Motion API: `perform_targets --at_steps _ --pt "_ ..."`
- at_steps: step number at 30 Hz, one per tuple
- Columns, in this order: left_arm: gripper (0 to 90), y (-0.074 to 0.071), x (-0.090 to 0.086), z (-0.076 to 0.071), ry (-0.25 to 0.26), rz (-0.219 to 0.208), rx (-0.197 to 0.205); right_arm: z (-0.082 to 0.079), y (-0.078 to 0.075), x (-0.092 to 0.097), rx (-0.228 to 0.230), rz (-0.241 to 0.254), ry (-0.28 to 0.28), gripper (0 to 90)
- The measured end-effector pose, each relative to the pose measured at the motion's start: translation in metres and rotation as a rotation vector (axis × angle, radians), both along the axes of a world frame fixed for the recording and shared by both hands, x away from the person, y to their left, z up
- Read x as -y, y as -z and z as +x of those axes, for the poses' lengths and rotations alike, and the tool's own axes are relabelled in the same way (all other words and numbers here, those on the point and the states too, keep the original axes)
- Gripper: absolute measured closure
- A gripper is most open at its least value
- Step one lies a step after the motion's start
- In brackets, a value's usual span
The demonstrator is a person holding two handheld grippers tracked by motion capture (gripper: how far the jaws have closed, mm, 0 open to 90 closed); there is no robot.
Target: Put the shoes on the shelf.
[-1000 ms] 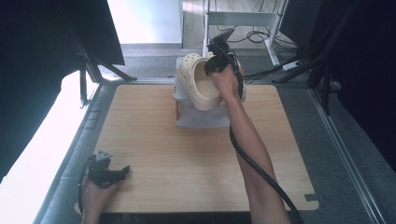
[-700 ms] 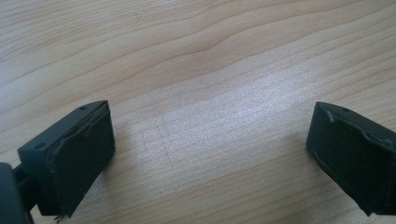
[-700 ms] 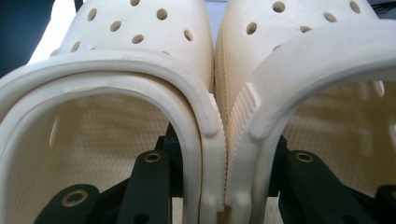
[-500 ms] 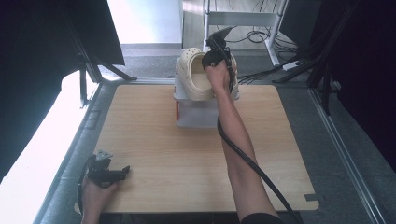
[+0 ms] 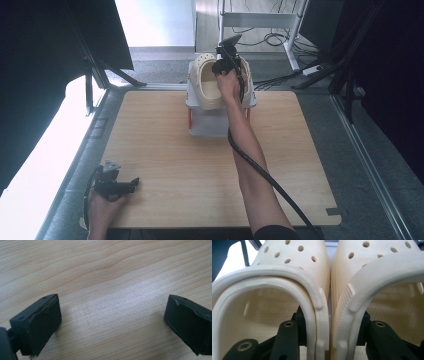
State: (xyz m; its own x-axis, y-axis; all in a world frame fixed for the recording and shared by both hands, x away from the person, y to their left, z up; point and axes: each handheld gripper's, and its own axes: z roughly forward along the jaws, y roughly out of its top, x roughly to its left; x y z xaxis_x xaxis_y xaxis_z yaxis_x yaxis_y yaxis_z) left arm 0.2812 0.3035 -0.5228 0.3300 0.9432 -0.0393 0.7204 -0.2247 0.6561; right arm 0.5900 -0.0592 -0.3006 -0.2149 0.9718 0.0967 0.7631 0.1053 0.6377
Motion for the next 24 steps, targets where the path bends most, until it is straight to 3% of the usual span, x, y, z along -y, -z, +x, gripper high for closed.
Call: perform_targets --at_steps 3,8,16,24 --pt "0.9 0.000 0.000 0.000 0.001 0.000 0.000 -0.002 -0.002 0.004 0.009 0.026 -0.057 43.4" --pt "0.9 0.000 0.000 0.000 0.000 0.001 0.000 -0.009 -0.007 0.009 0.012 0.054 -0.135 30.7" --pt "0.9 0.000 0.000 0.000 0.001 0.001 0.000 -0.027 -0.012 0.018 0.039 0.032 -0.234 17.6" --pt "0.9 0.000 0.000 0.000 0.001 0.000 0.000 -0.044 -0.019 0.022 0.065 -0.001 -0.342 13.6"
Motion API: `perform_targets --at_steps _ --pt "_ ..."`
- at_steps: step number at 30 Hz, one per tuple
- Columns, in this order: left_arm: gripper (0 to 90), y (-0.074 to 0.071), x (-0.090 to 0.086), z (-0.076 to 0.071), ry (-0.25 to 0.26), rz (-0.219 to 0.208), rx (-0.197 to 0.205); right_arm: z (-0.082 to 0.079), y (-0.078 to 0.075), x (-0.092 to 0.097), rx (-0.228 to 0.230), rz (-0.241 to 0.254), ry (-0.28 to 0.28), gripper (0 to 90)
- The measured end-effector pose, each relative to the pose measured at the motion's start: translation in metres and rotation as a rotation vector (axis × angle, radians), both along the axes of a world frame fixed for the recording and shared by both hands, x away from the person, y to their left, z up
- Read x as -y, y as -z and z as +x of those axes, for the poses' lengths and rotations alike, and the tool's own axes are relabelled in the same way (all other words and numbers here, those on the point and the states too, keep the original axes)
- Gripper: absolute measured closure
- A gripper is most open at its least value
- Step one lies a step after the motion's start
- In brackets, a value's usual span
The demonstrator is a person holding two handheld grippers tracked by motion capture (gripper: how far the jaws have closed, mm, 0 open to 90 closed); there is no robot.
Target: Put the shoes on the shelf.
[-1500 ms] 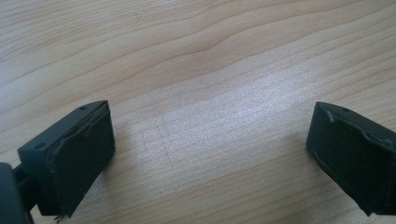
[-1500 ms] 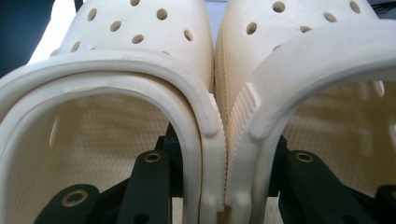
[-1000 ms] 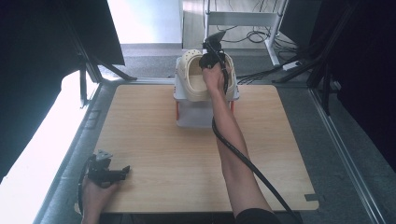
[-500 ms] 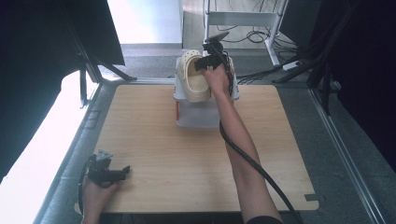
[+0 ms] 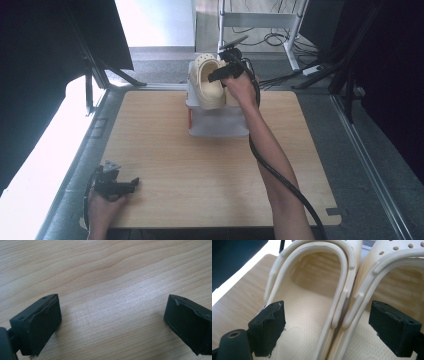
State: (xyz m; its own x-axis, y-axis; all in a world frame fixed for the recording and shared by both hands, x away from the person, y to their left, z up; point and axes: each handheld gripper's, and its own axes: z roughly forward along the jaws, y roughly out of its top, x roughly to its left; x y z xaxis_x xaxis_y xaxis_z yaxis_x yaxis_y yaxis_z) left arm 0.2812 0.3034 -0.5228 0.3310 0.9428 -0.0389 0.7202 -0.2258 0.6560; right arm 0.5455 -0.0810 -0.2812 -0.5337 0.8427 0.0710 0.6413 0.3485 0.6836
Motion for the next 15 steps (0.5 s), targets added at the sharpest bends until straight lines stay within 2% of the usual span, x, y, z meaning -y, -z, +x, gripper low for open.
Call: perform_targets --at_steps 5,15 --pt "1.0 0.000 0.000 0.000 -0.004 0.001 0.005 -0.010 -0.002 0.003 0.007 -0.008 -0.044 13.2" --pt "0.9 0.000 0.000 0.000 0.000 0.001 0.001 -0.030 -0.004 0.012 0.006 0.020 -0.121 13.1"
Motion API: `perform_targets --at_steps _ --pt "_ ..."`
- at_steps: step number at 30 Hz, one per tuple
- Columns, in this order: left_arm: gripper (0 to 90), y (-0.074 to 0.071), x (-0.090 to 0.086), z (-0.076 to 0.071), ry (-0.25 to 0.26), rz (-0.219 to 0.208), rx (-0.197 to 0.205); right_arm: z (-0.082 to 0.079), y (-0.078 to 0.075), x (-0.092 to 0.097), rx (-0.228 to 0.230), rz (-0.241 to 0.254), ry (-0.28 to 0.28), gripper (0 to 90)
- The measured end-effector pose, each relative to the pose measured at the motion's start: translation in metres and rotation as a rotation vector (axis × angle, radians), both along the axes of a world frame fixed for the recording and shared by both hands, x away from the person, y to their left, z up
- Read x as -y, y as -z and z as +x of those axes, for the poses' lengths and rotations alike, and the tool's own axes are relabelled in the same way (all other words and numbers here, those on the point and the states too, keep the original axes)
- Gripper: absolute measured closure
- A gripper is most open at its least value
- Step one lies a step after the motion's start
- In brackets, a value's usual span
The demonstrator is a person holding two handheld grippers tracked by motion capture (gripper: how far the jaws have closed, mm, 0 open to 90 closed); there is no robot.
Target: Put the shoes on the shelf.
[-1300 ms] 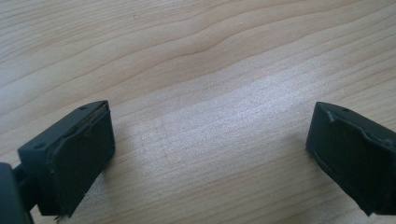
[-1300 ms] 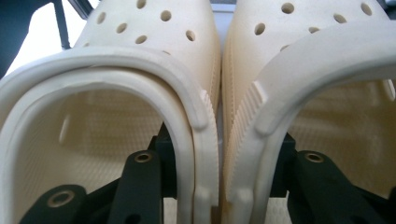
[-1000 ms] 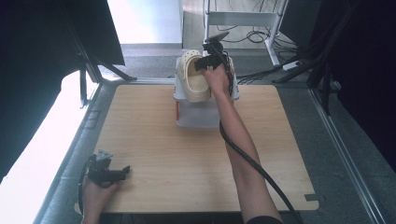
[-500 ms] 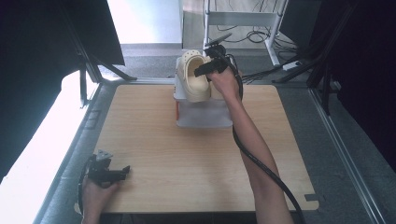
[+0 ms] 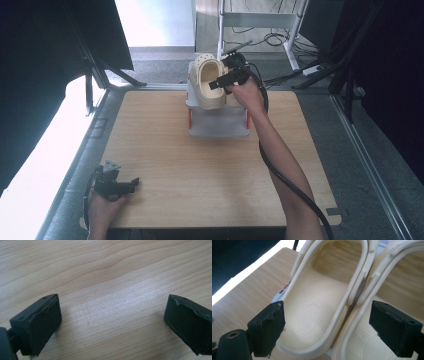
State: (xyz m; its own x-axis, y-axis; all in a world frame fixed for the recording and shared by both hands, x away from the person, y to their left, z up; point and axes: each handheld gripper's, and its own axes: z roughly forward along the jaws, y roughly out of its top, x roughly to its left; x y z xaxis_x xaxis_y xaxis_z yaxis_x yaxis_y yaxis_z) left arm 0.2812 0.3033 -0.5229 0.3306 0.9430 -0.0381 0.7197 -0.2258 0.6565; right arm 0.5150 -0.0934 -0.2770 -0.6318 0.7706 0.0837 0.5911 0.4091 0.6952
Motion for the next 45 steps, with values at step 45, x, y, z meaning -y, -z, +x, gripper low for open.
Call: perform_targets --at_steps 45 --pt "1.0 0.000 0.002 0.000 -0.006 0.004 0.004 -0.124 0.042 0.079 0.069 -0.012 -0.176 12.9"
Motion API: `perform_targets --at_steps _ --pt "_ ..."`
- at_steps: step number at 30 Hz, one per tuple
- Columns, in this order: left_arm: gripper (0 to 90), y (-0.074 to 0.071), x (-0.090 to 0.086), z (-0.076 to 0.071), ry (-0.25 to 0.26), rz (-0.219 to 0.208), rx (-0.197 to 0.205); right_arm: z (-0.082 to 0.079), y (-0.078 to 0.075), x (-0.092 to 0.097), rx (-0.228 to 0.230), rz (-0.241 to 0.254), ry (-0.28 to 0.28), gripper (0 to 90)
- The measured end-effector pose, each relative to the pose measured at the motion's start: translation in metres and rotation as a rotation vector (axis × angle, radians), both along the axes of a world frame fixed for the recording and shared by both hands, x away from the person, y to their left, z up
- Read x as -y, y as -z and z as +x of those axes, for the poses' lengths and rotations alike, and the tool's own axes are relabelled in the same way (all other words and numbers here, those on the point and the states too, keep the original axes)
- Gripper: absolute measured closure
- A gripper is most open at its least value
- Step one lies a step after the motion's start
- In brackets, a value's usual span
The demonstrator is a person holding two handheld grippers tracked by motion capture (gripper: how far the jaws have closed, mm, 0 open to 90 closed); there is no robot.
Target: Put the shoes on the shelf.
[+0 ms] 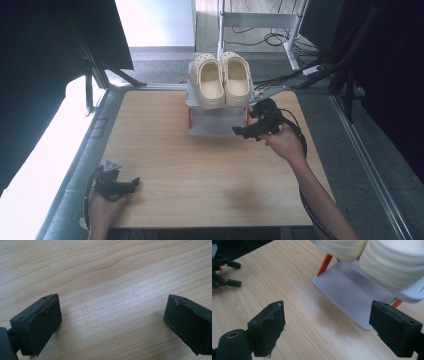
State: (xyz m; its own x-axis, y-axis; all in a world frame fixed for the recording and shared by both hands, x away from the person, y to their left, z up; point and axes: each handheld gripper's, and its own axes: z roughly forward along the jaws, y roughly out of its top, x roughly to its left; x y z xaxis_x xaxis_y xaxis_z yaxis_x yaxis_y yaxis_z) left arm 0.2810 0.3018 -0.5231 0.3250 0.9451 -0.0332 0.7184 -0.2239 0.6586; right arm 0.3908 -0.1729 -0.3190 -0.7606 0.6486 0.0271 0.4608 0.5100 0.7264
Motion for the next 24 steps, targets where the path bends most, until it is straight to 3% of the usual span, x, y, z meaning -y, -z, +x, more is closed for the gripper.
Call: perform_targets --at_steps 7,10,15,24 --pt "1.0 0.000 0.000 0.000 -0.001 0.001 0.000 -0.009 0.031 0.010 0.008 -0.014 -0.023 10.8" --pt "1.0 0.000 0.000 0.000 -0.001 0.000 0.000 -0.012 0.047 0.011 0.011 0.014 -0.033 10.6" --pt "1.0 0.000 0.000 0.000 0.000 0.003 -0.001 -0.016 0.076 0.011 0.016 0.023 -0.046 9.9" --pt "1.0 0.000 0.001 0.000 -0.004 -0.002 -0.002 -0.022 0.136 0.012 0.025 0.016 -0.022 9.6"
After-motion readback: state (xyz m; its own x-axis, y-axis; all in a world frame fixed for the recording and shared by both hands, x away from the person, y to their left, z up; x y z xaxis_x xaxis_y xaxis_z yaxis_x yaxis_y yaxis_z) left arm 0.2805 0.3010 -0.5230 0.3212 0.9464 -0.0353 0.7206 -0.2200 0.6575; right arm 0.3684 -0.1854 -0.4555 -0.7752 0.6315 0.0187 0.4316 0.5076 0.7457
